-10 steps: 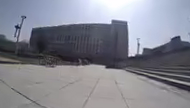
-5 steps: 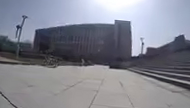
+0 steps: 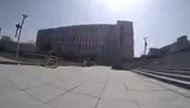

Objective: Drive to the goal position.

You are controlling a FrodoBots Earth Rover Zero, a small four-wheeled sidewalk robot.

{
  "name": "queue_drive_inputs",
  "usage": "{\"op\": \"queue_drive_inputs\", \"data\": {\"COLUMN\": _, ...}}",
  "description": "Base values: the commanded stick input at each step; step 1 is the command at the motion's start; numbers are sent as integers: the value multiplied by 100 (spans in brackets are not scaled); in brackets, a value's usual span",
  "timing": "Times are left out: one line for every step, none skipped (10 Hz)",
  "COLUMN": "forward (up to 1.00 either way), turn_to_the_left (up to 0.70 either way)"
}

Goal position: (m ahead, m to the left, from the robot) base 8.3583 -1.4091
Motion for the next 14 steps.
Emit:
{"op": "queue_drive_inputs", "data": {"forward": 70, "turn_to_the_left": 14}}
{"op": "queue_drive_inputs", "data": {"forward": 70, "turn_to_the_left": 14}}
{"op": "queue_drive_inputs", "data": {"forward": 70, "turn_to_the_left": 8}}
{"op": "queue_drive_inputs", "data": {"forward": 70, "turn_to_the_left": 2}}
{"op": "queue_drive_inputs", "data": {"forward": 70, "turn_to_the_left": 0}}
{"op": "queue_drive_inputs", "data": {"forward": 70, "turn_to_the_left": -9}}
{"op": "queue_drive_inputs", "data": {"forward": 70, "turn_to_the_left": -14}}
{"op": "queue_drive_inputs", "data": {"forward": 70, "turn_to_the_left": -7}}
{"op": "queue_drive_inputs", "data": {"forward": 70, "turn_to_the_left": 0}}
{"op": "queue_drive_inputs", "data": {"forward": 70, "turn_to_the_left": 0}}
{"op": "queue_drive_inputs", "data": {"forward": 70, "turn_to_the_left": 0}}
{"op": "queue_drive_inputs", "data": {"forward": 70, "turn_to_the_left": 0}}
{"op": "queue_drive_inputs", "data": {"forward": 70, "turn_to_the_left": 0}}
{"op": "queue_drive_inputs", "data": {"forward": 70, "turn_to_the_left": 0}}
